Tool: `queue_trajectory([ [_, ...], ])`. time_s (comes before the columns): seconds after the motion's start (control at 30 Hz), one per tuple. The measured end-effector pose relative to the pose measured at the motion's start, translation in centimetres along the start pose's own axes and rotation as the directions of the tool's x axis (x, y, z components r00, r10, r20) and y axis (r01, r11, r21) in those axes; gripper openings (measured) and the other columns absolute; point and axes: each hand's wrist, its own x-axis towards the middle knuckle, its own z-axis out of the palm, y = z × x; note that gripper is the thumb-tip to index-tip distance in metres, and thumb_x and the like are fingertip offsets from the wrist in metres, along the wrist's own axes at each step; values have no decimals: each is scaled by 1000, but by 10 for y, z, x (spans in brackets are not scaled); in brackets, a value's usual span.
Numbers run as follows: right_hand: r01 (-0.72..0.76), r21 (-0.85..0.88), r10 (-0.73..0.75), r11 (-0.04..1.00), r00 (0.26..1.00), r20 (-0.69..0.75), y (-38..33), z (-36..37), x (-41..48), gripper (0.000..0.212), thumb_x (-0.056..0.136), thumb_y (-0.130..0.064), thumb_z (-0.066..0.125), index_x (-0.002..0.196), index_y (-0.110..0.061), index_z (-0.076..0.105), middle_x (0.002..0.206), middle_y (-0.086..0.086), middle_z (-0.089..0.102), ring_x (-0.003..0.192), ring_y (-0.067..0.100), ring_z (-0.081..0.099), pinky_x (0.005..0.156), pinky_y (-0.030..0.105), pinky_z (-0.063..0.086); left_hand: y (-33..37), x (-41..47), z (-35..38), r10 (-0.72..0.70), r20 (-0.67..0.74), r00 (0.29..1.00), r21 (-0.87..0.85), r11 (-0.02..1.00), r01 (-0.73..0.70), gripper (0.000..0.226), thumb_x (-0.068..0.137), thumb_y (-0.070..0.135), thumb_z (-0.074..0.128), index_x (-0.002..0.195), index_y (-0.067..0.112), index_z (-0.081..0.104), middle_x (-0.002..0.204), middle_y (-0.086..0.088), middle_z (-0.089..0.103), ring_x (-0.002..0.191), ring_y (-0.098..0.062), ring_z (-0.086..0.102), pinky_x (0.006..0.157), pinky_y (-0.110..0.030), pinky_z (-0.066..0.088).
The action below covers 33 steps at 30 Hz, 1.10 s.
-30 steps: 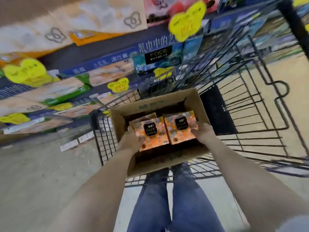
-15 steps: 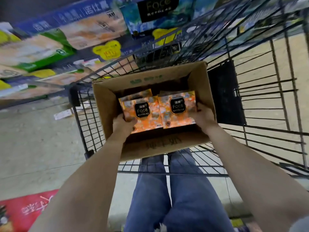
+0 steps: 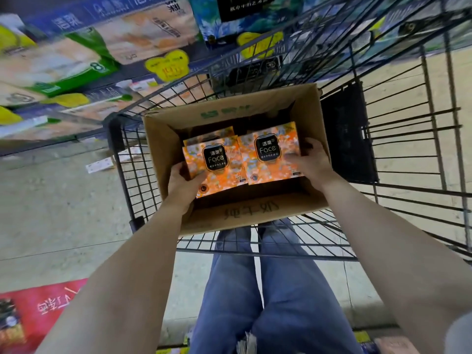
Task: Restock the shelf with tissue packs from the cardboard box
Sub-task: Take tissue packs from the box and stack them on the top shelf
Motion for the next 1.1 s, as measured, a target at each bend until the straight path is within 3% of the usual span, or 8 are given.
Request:
queue_trajectory([
  [0.13,5,-68,1,998,995,100,-1,-8,-1,82,74,-35,86,148,-23,52,129,3,69,112,23,69,101,47,55,1,0,-9,13,15,1000,-28,1000,-12,88,77,30,92,151,29,45,132,-3,68,117,-25,68,100,-50,58],
  [0.3,60,0,-59,998,988,144,-18,-17,-20,74,85,-29,81,151,-23,48,128,3,69,111,22,69,100,44,55,14,-22,-26,51,17,999,-94,994,-49,78,85,23,87,150,27,45,129,-2,68,116,-25,68,98,-50,59],
  [0.43,113,43,-119,993,981,154,-43,-24,-38,59,90,-21,77,145,-22,56,122,2,71,106,21,71,86,35,59,24,-40,-52,90,16,996,-159,984,-86,76,86,21,85,151,21,45,133,-7,68,118,-28,68,99,-55,58],
  [0.6,260,-11,-256,965,955,148,-96,-19,-72,48,88,-25,78,134,-25,66,118,3,74,108,23,71,99,46,57,40,-65,-100,149,-58,987,-220,962,-159,70,92,17,80,152,21,44,124,-8,67,108,-29,70,93,-52,60],
  [0.77,421,-17,-412,907,894,178,-146,2,-104,61,69,-54,87,122,-28,72,117,-5,76,110,20,72,100,46,56,48,-86,-163,218,-167,962,-319,911,-262,62,89,11,82,143,17,53,118,-10,73,99,-24,73,88,-46,60],
  [0.87,463,29,-461,886,870,174,-176,25,-145,32,91,-29,77,118,-15,69,110,-13,73,99,12,71,97,35,56,49,-99,-209,277,-201,940,-383,861,-336,55,91,3,77,139,14,52,124,-14,71,102,-31,72,87,-51,61],
  [1.0,557,50,-558,829,818,140,-205,69,-197,35,94,-21,74,127,-14,69,106,-5,77,100,22,71,83,35,60,42,-115,-282,372,-263,890,-427,782,-453,53,93,-2,74,137,16,50,120,-20,70,95,-30,70,76,-42,63],
  [1.1,637,74,-640,768,758,123,-219,109,-247,43,90,-31,76,130,-17,68,118,-3,76,111,24,70,96,47,57,29,-130,-342,427,-263,865,-462,731,-502,52,94,-1,73,135,18,48,106,-14,72,83,-24,70,84,-46,58],
])
